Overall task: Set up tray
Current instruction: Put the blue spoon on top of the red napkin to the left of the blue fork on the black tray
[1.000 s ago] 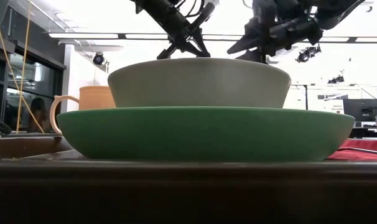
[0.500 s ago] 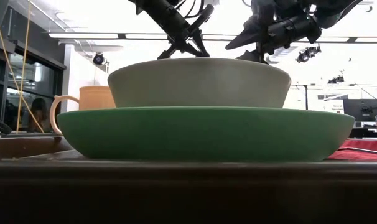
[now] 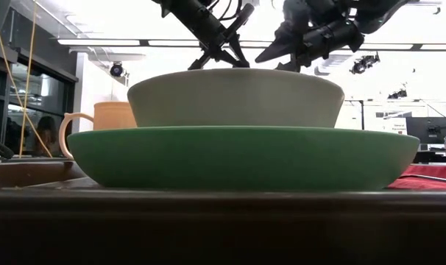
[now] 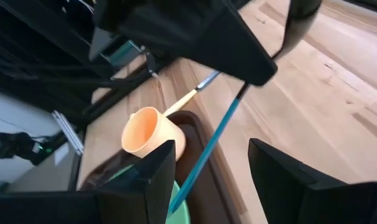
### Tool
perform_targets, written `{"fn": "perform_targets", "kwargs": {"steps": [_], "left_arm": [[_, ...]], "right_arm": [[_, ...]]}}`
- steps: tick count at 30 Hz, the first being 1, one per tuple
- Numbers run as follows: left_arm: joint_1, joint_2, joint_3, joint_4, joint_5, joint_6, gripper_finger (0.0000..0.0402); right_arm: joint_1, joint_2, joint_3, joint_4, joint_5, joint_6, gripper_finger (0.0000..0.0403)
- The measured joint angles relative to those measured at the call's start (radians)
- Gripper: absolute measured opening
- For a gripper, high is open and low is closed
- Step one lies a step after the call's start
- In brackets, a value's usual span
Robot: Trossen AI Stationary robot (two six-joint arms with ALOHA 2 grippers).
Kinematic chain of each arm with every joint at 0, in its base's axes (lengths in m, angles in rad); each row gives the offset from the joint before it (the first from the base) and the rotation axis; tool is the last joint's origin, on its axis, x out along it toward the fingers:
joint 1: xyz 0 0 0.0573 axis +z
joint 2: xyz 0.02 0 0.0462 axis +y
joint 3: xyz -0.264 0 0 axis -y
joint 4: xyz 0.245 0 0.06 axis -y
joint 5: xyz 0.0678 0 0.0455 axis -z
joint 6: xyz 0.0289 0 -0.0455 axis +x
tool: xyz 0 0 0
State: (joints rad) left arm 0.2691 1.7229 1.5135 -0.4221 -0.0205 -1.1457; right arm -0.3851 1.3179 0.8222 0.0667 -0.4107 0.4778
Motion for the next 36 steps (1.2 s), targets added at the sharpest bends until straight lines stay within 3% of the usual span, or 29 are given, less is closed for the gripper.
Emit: {"fn": "perform_targets", "kwargs": {"steps": [10, 16, 28, 36], "left_arm": [[0.000, 0.000, 0.000, -0.002, -0.005, 0.030, 0.0037], [0.000, 0.000, 0.000, -0.018, -0.014, 0.039, 0.0037], [0.001, 0.000, 0.000, -0.031, -0.029, 0.039, 0.0037], [0.013, 0.000, 0.000, -0.030, -0.027, 0.039, 0.0037]], "right_arm": [[0.000, 0.105, 0.122, -0.138, 0.014, -0.071, 0.0182], [0.002, 0.139, 0.139, -0.139, 0.013, -0.087, 0.0181], [-0.002, 0.135, 0.140, -0.166, 0.117, -0.094, 0.0180], [-0.002, 0.134, 0.140, -0.168, 0.130, -0.095, 0.0123]]}}
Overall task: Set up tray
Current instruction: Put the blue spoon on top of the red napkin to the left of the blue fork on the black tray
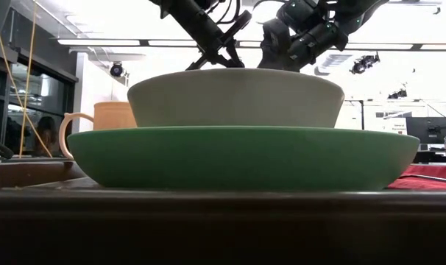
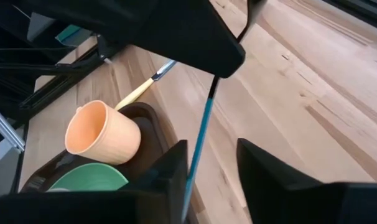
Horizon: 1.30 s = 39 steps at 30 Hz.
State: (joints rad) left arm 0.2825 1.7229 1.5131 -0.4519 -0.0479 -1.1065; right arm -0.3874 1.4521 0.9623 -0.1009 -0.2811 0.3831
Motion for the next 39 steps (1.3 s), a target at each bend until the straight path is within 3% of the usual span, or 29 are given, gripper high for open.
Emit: {"fn": "perform_targets", "kwargs": {"steps": [10, 28, 39], "left_arm": [[0.000, 0.000, 0.000, 0.001, 0.000, 0.001, 0.0037], [0.000, 0.000, 0.000, 0.008, -0.008, 0.002, 0.0054], [-0.001, -0.001, 0.000, 0.011, 0.011, -0.001, 0.0073]], "right_arm": [[0.000, 0.000, 0.000, 0.016, 0.003, -0.029, 0.0008], [-0.003, 0.000, 0.000, 0.016, 0.021, -0.038, 0.0000], [-0.069, -0.017, 0.000, 0.010, -0.018, -0.033, 0.0000]]}}
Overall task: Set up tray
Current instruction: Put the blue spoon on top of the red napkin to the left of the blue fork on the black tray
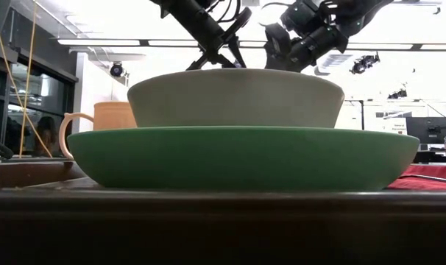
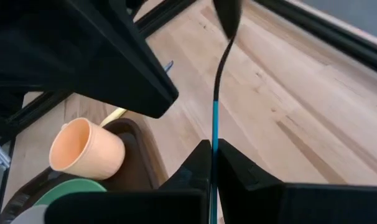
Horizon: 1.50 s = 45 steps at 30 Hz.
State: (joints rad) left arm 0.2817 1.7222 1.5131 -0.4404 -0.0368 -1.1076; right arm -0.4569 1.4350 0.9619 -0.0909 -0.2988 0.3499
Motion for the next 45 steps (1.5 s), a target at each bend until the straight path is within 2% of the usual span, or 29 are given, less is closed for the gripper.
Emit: {"fn": "perform_targets", "kwargs": {"steps": [8, 19, 22, 29, 35, 45], "left_arm": [[0.000, 0.000, 0.000, 0.000, -0.002, -0.002, 0.0074], [0.005, 0.000, 0.000, 0.020, -0.004, 0.002, 0.0074], [0.016, -0.005, 0.000, -0.002, 0.024, 0.013, 0.0074], [0.054, -0.022, 0.000, -0.170, 0.039, 0.030, 0.0074], [0.066, -0.049, 0.000, -0.349, -0.027, 0.048, 0.0074], [0.115, -0.058, 0.000, -0.623, -0.111, 0.161, 0.0074]], "right_arm": [[-0.044, -0.024, 0.000, -0.027, -0.007, 0.007, 0.0000], [-0.046, -0.024, 0.000, -0.062, -0.025, 0.009, 0.0000], [-0.050, -0.024, 0.000, -0.071, -0.029, 0.012, 0.0000], [-0.054, -0.024, 0.000, -0.084, -0.052, 0.053, 0.0000], [-0.071, -0.023, 0.000, -0.084, -0.049, 0.103, 0.0000], [-0.102, -0.023, 0.000, -0.029, -0.012, 0.297, 0.0000]]}}
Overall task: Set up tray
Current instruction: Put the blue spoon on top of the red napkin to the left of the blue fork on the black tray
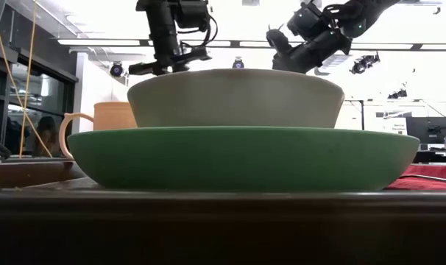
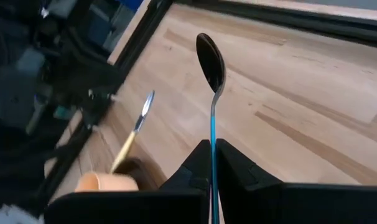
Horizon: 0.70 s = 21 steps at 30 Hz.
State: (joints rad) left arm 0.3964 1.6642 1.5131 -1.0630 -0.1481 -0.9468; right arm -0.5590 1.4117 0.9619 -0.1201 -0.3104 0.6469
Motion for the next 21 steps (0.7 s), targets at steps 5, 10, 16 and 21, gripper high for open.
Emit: {"fn": "perform_targets", "kwargs": {"steps": [5, 10, 16, 21], "left_arm": [[0.038, -0.010, 0.000, -0.056, -0.027, 0.100, 0.0074], [0.072, -0.013, 0.000, -0.104, -0.073, 0.206, 0.0074], [0.110, -0.013, 0.000, -0.175, -0.175, 0.286, 0.0074], [0.140, -0.013, 0.000, -0.195, -0.239, 0.343, 0.0074]], "right_arm": [[0.016, 0.000, 0.000, 0.035, 0.067, 0.105, 0.0000], [0.049, 0.000, 0.000, 0.035, 0.152, 0.190, 0.0000], [0.087, 0.000, 0.000, 0.035, 0.228, 0.267, 0.0000], [0.112, 0.000, 0.000, 0.021, 0.290, 0.316, 0.0000]]}}
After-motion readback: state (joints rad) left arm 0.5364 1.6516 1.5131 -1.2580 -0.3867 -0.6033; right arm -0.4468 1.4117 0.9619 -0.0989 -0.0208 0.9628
